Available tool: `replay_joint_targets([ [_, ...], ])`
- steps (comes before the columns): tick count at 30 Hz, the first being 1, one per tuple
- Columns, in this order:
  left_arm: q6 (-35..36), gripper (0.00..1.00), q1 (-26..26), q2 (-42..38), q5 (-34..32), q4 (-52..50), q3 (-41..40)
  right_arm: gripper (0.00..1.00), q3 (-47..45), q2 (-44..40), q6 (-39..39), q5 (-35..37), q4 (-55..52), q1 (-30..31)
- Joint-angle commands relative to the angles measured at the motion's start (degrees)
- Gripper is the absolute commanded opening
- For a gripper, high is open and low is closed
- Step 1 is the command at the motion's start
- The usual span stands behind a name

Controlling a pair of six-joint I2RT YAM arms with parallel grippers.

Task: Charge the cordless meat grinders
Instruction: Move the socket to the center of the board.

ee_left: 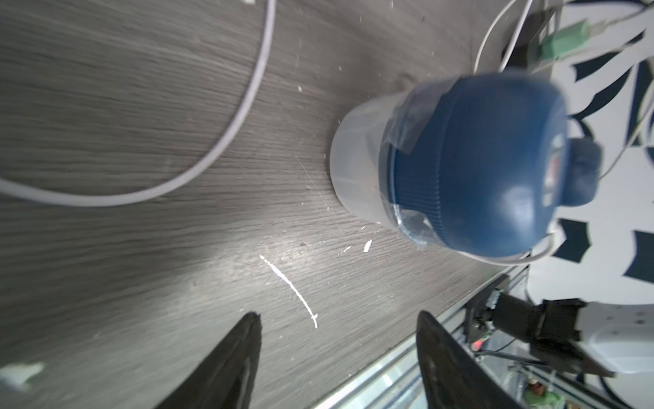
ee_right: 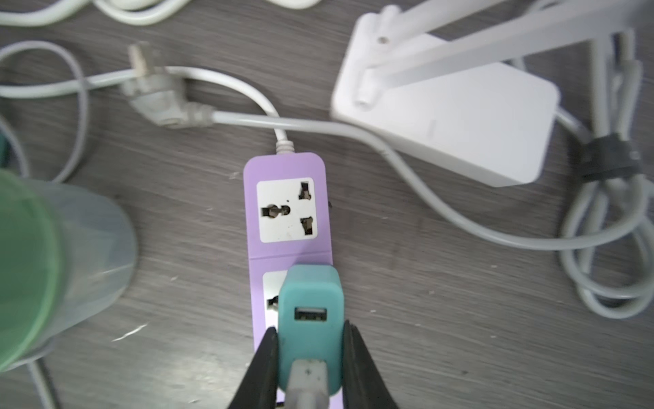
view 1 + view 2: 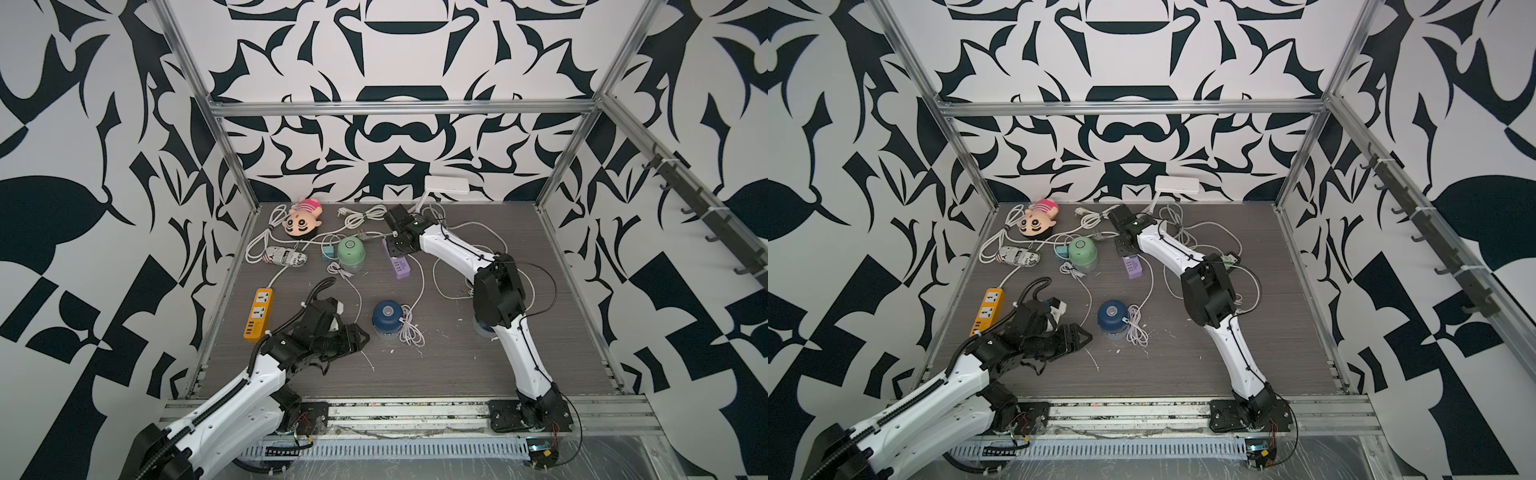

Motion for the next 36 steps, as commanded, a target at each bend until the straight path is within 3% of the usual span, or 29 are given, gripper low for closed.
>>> replay_joint_targets([
  [1,0.1,0.74,-4.9,3.8,-6.3,10.1,-1.0,0.00,-3.3,0.4,-2.0,3.5,-8.2,-3.3],
  [10,6.2,0.74,-16.0,13.9,-17.7,18.4,1.1,0.02,-10.5,-3.8,-3.3,1.5,-5.8,-8.9],
  [15,10.2,0.75,-18.8,15.8,-23.9,20.5,1.6,0.34,-11.6,-6.3,-4.2,-4.0,-4.6,-8.7],
  [20,12.6,0.75,-18.7,15.8,-27.2,21.3,1.7,0.55,-11.6,-8.6,-3.9,-8.0,-3.3,-7.1],
  [24,15.3,0.75,-18.8,17.1,-28.7,21.2,2.9,0.96,-10.9,-10.9,-2.0,-10.3,-3.1,-6.8],
  [36,22.7,0.74,-18.8,27.8,-28.6,23.0,9.6,1.00,-11.6,-21.1,0.6,-9.4,-4.7,-6.8],
])
